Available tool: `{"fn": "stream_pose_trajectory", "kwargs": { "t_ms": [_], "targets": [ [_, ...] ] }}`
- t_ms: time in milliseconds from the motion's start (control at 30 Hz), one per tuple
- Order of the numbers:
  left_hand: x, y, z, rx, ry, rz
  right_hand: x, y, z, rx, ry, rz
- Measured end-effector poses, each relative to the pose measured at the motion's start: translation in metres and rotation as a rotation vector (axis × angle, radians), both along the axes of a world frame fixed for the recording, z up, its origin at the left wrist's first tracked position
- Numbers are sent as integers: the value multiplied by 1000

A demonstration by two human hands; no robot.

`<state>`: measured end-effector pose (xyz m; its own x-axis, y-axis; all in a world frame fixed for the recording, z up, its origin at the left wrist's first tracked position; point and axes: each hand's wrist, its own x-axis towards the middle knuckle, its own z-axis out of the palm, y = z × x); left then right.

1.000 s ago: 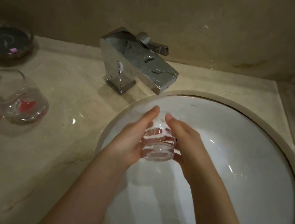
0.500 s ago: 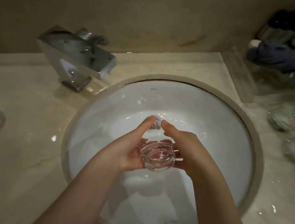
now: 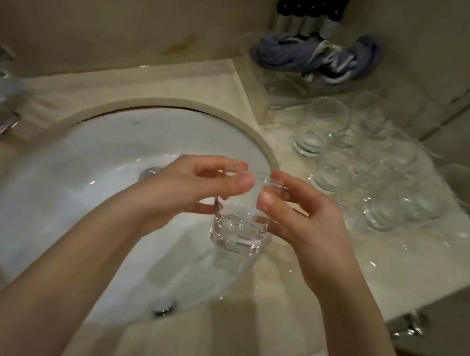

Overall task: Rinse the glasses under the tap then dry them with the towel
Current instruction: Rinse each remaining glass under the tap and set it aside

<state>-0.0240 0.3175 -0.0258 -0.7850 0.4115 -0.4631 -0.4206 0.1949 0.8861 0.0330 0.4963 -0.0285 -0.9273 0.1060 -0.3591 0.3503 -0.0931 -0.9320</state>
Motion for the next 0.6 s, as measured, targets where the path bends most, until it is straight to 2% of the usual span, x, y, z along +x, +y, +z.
{"fn": "stream_pose_trajectory", "kwargs": {
  "t_ms": [100, 233, 333, 467, 600],
  "targets": [
    [8, 29, 21, 0, 117, -127, 25, 37, 18, 48, 64, 6],
    [18, 71, 44, -136, 288, -317, 63, 81, 38, 92, 134, -47],
    [28, 114, 57, -165, 366, -436, 89, 116, 42, 131, 177, -77],
    [37, 168, 60, -180, 473, -537, 104, 159, 39, 214, 193, -109],
    [38, 207, 54, -202, 546, -551, 103, 192, 36, 309, 209, -125]
  ]
}}
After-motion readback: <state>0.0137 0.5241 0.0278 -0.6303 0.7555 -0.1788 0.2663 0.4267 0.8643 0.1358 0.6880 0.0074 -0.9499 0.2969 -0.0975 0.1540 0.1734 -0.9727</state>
